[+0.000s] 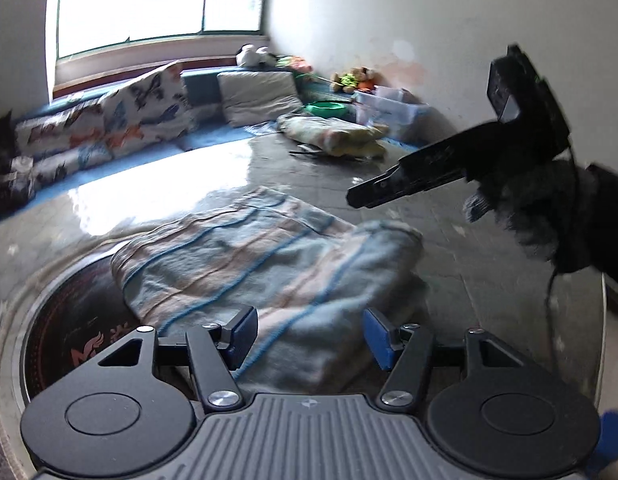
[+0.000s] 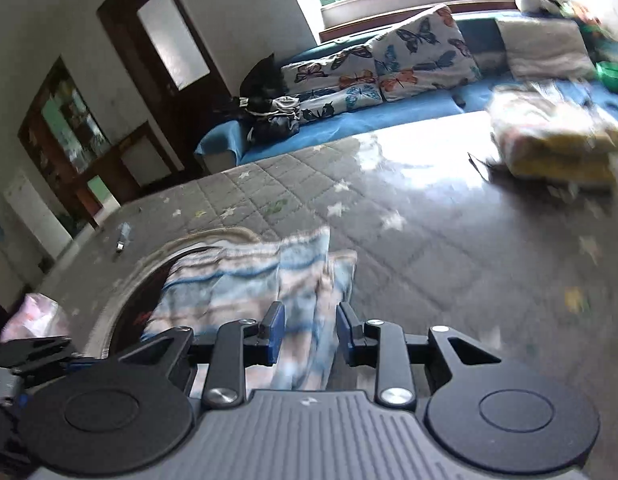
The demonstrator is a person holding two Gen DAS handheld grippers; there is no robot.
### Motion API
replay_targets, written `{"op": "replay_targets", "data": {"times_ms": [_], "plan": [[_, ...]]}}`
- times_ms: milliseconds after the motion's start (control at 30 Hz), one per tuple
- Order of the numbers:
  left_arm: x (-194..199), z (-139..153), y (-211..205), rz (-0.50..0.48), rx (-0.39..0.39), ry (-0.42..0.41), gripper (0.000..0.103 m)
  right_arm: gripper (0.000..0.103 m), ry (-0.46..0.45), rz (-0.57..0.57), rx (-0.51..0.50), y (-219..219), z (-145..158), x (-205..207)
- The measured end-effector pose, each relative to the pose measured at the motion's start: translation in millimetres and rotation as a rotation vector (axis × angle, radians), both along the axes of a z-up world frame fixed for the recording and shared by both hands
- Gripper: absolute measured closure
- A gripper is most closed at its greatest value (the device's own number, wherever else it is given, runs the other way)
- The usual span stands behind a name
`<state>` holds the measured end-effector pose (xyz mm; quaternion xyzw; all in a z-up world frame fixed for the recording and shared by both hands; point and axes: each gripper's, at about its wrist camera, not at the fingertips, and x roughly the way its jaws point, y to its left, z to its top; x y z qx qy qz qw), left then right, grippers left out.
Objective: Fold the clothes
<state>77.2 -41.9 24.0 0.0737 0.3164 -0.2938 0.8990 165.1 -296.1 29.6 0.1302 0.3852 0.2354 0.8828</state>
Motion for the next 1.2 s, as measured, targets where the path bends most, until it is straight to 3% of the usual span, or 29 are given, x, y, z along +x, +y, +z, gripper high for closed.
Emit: {"op": "replay_targets", "data": {"times_ms": [300,467,600,800,933,1067,1133,1200], "plan": [[-15,-19,-23,-0.045,0.139,-0.089,0.043,0.073,0.019,0.006,0.029,-11,-6,-39],[-14,-25,-24,-0.044,0.191,-0.116,0.067,0.074,0.021,0.008,0.046,-11,-13,-47],[-18,-26,-24,-0.052,0.216,-0.140,0.082,0.087,0.003,0.020,0.040,-7,-10,-51],[-26,-22,-22,-0.052,0.219,-0.149,0.079,0.092,-0.009,0.027,0.035,-3,-3,-52],[-30,-27,-24,-0.050,0.241,-0.147,0.064,0.093,-0.018,0.031,0.032,0,2,-53],[-29,-33,-23,-0.034,0.259,-0.146,0.065,0.093,-0.023,0.035,0.032,2,6,-53],[-28,-33,-21,-0.024,0.259,-0.144,0.082,0.093,-0.023,0.033,0.037,2,7,-53],[-26,-30,-17,-0.008,0.253,-0.147,0.091,0.094,-0.025,0.032,0.043,2,9,-52]]}}
